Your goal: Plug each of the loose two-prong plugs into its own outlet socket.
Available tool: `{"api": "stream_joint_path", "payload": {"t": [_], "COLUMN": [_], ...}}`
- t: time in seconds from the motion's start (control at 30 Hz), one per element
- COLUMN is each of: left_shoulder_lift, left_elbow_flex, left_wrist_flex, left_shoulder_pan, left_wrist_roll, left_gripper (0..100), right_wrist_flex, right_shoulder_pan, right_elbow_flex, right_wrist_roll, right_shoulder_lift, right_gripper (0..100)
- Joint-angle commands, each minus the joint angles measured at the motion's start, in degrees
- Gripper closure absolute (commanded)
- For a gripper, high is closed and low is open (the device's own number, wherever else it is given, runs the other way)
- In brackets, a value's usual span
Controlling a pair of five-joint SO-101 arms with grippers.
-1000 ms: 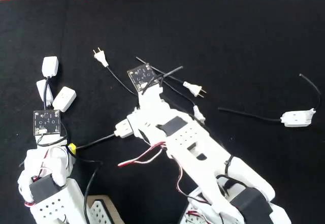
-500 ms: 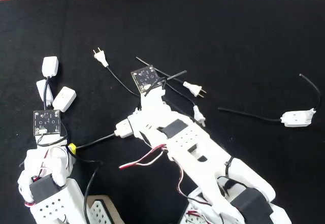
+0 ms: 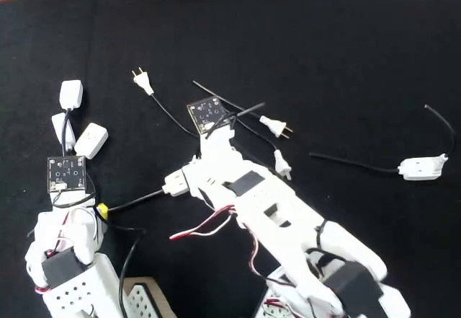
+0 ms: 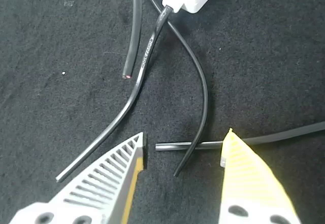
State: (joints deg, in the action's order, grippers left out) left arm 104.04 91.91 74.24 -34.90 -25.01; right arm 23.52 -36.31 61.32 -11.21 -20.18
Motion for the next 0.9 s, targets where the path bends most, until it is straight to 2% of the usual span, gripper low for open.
{"api": "stream_joint_path", "payload": {"t": [0.0,0.3,0.43,0.63,0.87], "left_shoulder_lift": [0.44,0.44,0.44,0.35,0.35], "left_elbow_flex": [-0.13,-0.13,-0.13,-0.13,-0.13], "left_wrist_flex": [-0.88,-0.97,-0.97,-0.97,-0.97], "left_shoulder_pan": [-0.48,-0.48,-0.48,-0.48,-0.48], "left_wrist_roll": [-0.35,-0.44,-0.44,-0.44,-0.44], "left_gripper": [75,75,75,75,75], "right_wrist_flex": [-0.18,3.69,9.41,18.64,24.44], "right_shoulder_pan": [-2.02,-3.52,-2.99,2.81,11.60], "right_elbow_flex": [-3.65,-6.64,-7.43,-9.54,-9.27], "right_wrist_roll": [-0.09,2.81,5.89,11.34,15.12], "right_shoulder_lift": [5.41,8.57,8.22,8.13,7.34], "right_gripper": [98.7,98.7,98.7,98.7,98.7]}}
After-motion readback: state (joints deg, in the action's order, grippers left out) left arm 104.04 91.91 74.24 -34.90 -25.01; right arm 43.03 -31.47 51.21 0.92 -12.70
